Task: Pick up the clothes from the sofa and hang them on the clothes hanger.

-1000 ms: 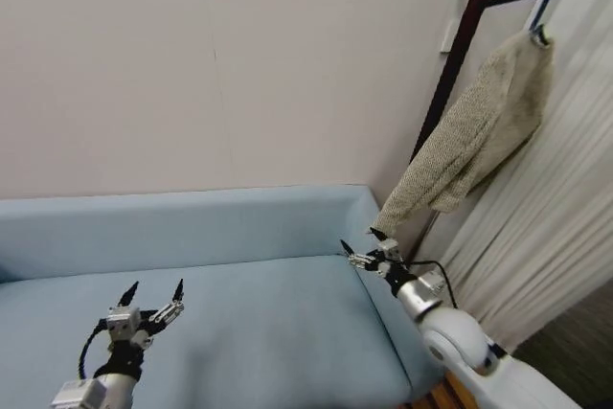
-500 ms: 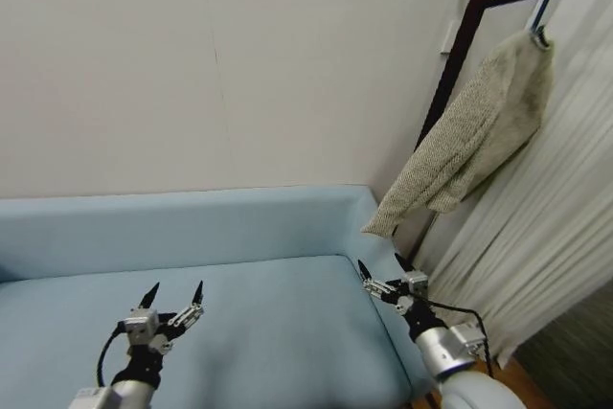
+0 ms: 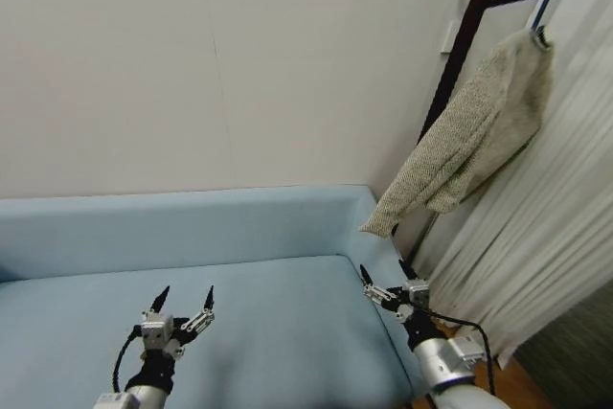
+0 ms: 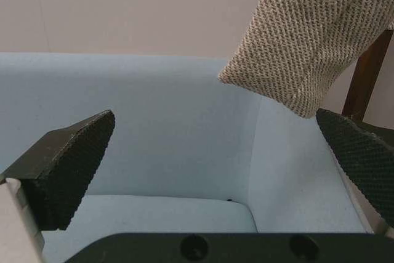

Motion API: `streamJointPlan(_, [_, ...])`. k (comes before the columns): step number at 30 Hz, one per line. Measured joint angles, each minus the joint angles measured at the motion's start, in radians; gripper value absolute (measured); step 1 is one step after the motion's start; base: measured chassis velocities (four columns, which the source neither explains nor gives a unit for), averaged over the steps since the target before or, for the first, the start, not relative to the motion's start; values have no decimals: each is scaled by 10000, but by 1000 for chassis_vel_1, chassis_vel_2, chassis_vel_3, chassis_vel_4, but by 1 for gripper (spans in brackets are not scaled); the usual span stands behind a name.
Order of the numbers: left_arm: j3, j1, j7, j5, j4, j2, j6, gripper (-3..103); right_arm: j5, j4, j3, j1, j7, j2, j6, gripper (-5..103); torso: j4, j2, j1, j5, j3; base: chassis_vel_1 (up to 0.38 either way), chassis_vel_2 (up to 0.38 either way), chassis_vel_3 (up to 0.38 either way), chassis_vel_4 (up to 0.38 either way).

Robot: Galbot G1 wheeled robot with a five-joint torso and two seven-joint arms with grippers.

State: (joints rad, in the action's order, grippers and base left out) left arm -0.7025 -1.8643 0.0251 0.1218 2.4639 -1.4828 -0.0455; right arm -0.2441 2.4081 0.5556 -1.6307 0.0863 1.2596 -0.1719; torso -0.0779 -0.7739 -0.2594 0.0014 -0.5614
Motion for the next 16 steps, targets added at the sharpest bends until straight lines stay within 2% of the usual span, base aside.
streamJointPlan(16, [-15, 3, -22, 17, -6, 21, -14, 100, -35, -18, -22, 41, 18, -35, 4, 100, 0, 1, 0, 1, 0, 0, 0, 0, 0])
